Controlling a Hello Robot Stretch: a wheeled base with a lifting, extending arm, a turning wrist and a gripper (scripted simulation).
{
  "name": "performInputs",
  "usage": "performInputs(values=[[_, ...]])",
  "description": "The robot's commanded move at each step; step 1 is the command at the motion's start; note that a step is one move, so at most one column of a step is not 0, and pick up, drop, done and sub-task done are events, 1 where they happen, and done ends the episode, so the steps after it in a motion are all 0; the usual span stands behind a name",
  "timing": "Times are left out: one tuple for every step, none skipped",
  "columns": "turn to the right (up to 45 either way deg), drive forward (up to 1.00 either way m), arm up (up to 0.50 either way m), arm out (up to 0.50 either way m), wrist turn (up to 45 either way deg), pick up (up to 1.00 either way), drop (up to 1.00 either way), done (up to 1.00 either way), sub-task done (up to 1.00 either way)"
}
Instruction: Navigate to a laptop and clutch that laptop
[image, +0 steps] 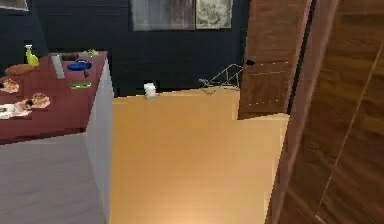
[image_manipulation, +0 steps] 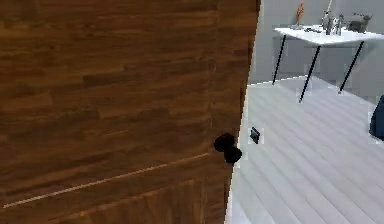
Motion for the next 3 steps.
performInputs(values=[[0.0,0.80,0.00,0.00,0.0,0.00,0.00,0.00,0.00],[6.0,0.00,0.00,0.00,0.0,0.00,0.00,0.00,0.00],[0.0,1.00,0.00,0.00,0.0,0.00,0.00,0.00,0.00]])
